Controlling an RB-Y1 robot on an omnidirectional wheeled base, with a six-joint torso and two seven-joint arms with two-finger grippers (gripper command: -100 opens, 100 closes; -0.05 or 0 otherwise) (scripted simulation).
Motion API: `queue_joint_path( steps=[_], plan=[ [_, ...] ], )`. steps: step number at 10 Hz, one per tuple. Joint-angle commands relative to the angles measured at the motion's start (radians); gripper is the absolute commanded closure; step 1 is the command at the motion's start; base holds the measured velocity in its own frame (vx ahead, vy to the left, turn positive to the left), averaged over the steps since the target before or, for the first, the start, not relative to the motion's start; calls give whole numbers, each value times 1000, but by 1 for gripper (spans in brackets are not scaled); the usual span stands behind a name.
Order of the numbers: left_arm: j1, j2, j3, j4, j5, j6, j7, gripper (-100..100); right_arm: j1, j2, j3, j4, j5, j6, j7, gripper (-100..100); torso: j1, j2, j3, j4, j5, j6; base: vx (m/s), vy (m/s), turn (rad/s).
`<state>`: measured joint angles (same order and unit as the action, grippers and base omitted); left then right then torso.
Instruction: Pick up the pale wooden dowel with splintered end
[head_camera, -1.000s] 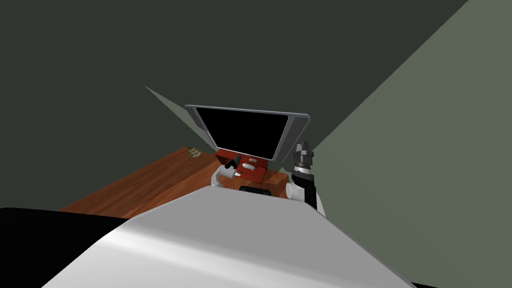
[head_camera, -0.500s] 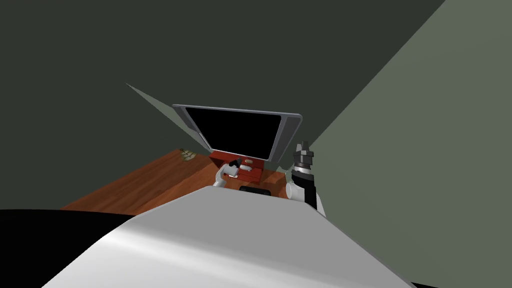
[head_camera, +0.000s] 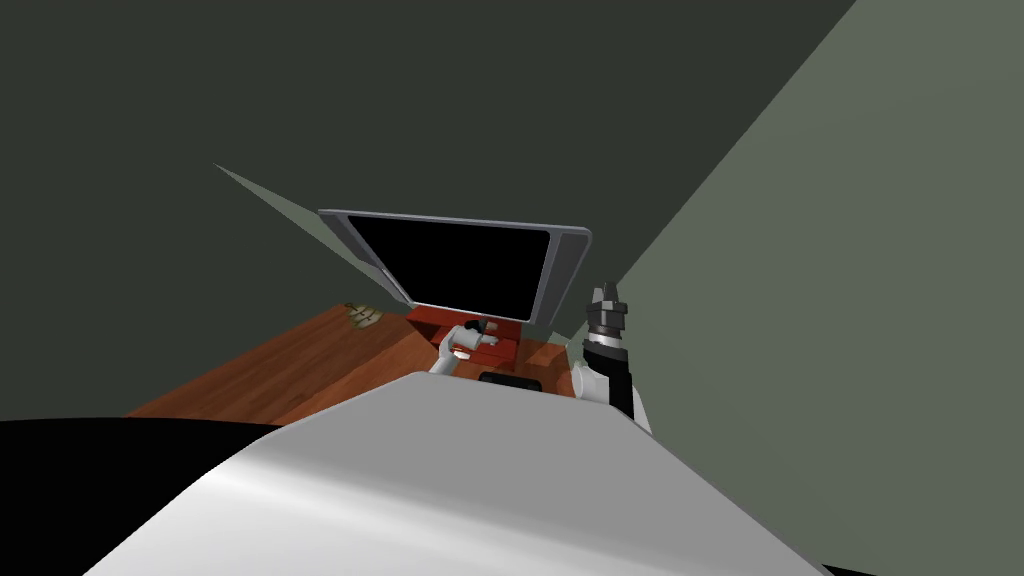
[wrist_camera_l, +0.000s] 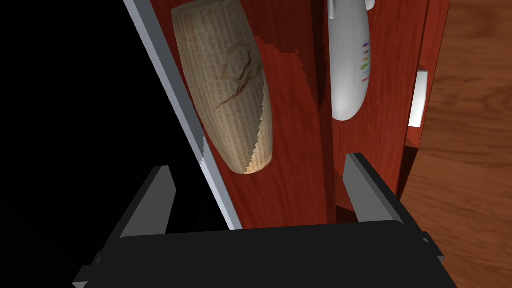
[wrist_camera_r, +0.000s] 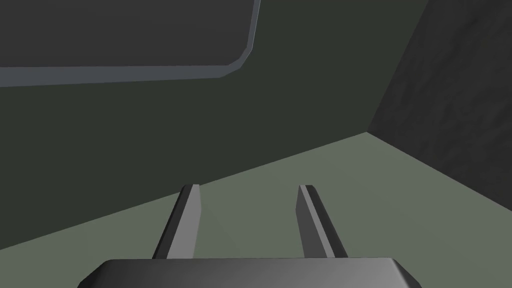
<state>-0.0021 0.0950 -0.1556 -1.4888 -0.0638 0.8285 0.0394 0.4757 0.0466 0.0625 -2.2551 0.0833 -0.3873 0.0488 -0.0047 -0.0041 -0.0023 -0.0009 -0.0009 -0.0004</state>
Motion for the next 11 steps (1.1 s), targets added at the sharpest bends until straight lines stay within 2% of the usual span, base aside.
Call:
queue_joint_path(
  steps=[1,2,3,4,5,8,9,10,11],
  plan=[
    [-14,-28,-1,21,-2,25,7,-100,0,0,0,0,0,0,0,0,0,0,0,0,0,0,64,-51,-54],
    [-21,-48,0,30,-1,32,9,-100,0,0,0,0,0,0,0,0,0,0,0,0,0,0,75,-43,-31],
    [-20,-37,0,38,-2,17,8,-100,0,0,0,0,0,0,0,0,0,-1,-1,0,0,0,37,-19,-6],
    [-22,-39,0,41,-2,17,9,0,0,0,0,0,0,0,0,0,2,1,0,0,0,-1,7,-4,2],
    [-27,-40,5,77,-2,-15,8,-100,0,0,0,0,0,0,0,0,3,3,2,0,1,0,31,-6,-8],
    [-35,-42,13,131,-1,-64,6,-100,0,0,0,0,0,0,0,0,4,1,1,0,1,0,42,-3,-2],
    [-32,-42,10,117,-1,-49,7,-100,0,0,0,0,0,0,0,0,5,-2,-2,-1,2,1,9,-3,1],
    [-32,-42,11,119,0,-52,6,100,0,0,0,0,0,0,0,0,6,-4,-3,-1,2,1,0,0,0],
    [-32,-42,11,119,0,-52,6,100,0,0,0,0,0,0,0,0,7,-4,-3,-1,2,1,-3,0,10]
  ],
)
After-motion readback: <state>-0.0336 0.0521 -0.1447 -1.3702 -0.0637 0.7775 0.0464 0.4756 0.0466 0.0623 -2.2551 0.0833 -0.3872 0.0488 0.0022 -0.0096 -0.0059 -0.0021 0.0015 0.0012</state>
